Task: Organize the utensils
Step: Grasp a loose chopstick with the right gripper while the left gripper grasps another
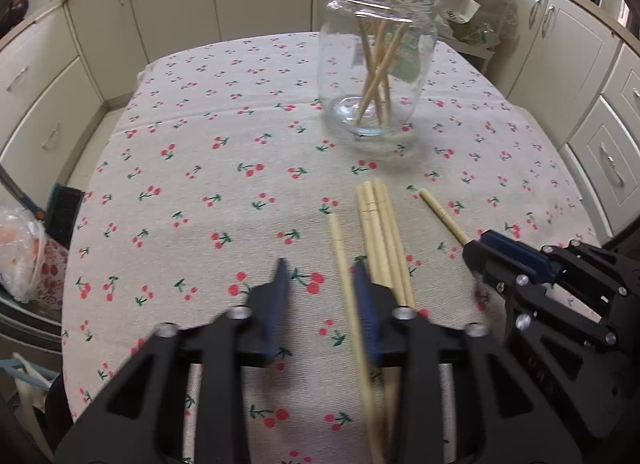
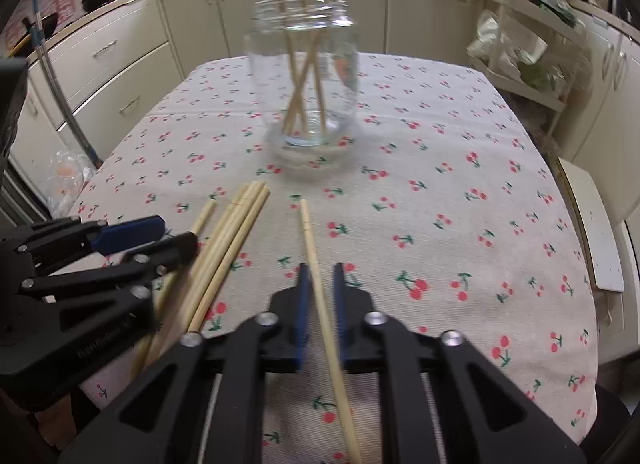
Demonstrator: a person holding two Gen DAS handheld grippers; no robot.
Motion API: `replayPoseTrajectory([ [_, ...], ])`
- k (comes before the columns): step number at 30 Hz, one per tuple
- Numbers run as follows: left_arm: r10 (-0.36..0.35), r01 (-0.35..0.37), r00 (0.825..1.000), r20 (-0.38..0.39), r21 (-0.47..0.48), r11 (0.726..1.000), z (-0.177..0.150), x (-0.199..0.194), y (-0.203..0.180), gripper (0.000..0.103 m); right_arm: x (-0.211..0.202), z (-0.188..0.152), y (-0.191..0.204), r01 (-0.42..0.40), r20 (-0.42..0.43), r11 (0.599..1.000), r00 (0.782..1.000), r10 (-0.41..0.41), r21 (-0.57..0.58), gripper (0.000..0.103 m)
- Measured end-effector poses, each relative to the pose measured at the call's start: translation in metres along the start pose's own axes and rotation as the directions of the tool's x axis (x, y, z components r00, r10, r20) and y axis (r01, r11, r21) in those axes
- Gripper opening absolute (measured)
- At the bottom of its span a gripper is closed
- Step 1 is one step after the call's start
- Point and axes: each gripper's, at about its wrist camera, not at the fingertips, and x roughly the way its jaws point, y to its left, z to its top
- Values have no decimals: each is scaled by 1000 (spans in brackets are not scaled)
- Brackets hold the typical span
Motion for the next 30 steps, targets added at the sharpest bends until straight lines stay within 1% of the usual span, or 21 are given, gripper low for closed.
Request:
replayPoseTrajectory([
  [1,-15,15,1000,-2,0,1000,1,0,0,15,-1,0,-4,1,-5,1000,1000,-1,17,8],
  [4,-30,30,1000,-5,15,999,1,1,1,15,-2,2,-7,-14,-10,1000,1000,15,28,8],
  [7,-37,37,999,-12,44,998,2,2,-3,15,3,5,0,-25,-29,1000,999,25,-17,9],
  [10,-33,34,999,-14,62,997,4,4,-8,15,6,8,5,-25,-30,998,999,24,-51,10],
  [12,-47,48,999,-19,60,997,6,4,-9,13,7,10,3,-26,-37,999,999,24,-46,7],
  [13,-64,66,998,-28,54,996,8,5,-9,7,7,11,1,-31,-42,999,999,29,-39,6],
  [16,-92,93,995,-40,42,995,9,4,-5,6,5,12,-4,-53,-59,999,997,52,-8,6],
  [19,-119,121,990,-71,34,992,12,7,1,7,8,16,-6,-64,-81,998,995,64,0,6],
  [22,-114,118,990,-88,39,992,14,9,1,7,12,18,-3,-63,-83,998,995,60,-29,6],
  [26,-82,87,994,-77,71,994,15,10,-6,7,14,19,-2,-63,-77,997,995,59,-47,6],
  [28,-74,80,995,-69,87,993,14,9,-9,6,14,19,-5,-77,-74,997,994,76,-19,6],
  [30,-80,85,995,-63,87,993,14,8,-10,5,12,17,-12,-108,-72,993,991,111,40,6],
])
